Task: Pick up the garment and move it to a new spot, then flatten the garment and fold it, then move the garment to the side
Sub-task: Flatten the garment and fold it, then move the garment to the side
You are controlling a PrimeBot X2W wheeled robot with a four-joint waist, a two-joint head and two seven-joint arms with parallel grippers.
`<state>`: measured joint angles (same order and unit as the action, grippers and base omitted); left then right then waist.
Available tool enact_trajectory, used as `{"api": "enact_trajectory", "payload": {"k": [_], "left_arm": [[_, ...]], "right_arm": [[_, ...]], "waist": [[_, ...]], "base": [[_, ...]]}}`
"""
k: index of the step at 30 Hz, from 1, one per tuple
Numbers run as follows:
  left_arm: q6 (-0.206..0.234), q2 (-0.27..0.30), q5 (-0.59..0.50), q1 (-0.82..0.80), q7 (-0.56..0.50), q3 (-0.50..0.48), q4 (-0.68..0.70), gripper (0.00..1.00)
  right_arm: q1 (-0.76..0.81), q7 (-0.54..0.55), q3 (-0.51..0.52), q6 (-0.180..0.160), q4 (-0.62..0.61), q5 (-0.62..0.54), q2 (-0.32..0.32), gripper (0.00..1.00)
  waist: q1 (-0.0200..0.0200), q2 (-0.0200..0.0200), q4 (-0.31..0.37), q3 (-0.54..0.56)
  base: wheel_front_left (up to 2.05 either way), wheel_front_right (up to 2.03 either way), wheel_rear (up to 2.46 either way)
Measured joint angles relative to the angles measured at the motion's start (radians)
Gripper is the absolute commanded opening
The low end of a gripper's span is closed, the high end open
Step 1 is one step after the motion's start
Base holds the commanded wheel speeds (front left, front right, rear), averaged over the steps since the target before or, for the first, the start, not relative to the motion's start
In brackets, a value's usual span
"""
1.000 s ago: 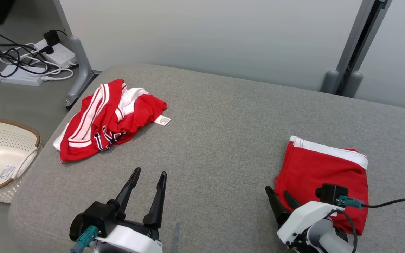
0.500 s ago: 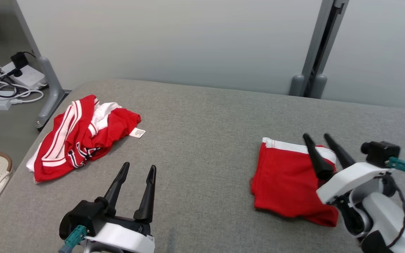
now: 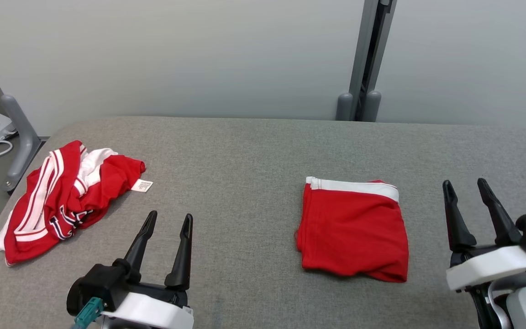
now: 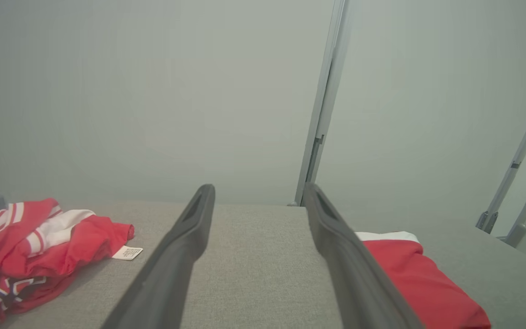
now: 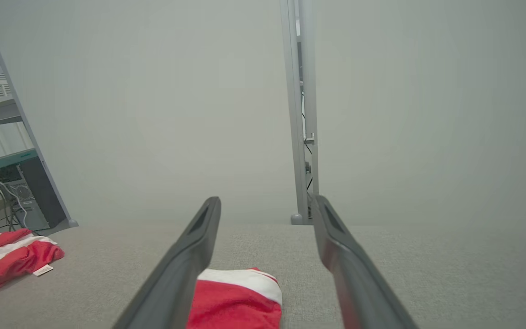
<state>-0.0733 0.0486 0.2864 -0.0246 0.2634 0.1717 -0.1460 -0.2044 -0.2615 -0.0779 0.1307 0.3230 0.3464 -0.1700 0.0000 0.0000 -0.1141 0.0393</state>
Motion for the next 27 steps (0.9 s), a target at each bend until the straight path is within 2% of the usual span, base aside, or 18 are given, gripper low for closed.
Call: {"api": "enact_trajectory", "payload": {"k": [10, 27], "left_arm": [[0.013, 0.0, -0.025, 0.035, 0.0, -0.022, 0.011, 1.0], [0.011, 0.0, -0.038, 0.042, 0.0, -0.004, 0.009, 1.0]], "right_arm": [[0.103, 0.0, 0.126, 0.0, -0.023, -0.076, 0.071, 1.0], [0.111, 0.0, 0.13, 0.0, 0.017, -0.075, 0.088, 1.0]], "waist": [[0.0, 0.0, 0.022, -0.003], [0.0, 0.0, 0.001, -0.009]], "base": [[0.0, 0.0, 0.0], [0.0, 0.0, 0.0]]}}
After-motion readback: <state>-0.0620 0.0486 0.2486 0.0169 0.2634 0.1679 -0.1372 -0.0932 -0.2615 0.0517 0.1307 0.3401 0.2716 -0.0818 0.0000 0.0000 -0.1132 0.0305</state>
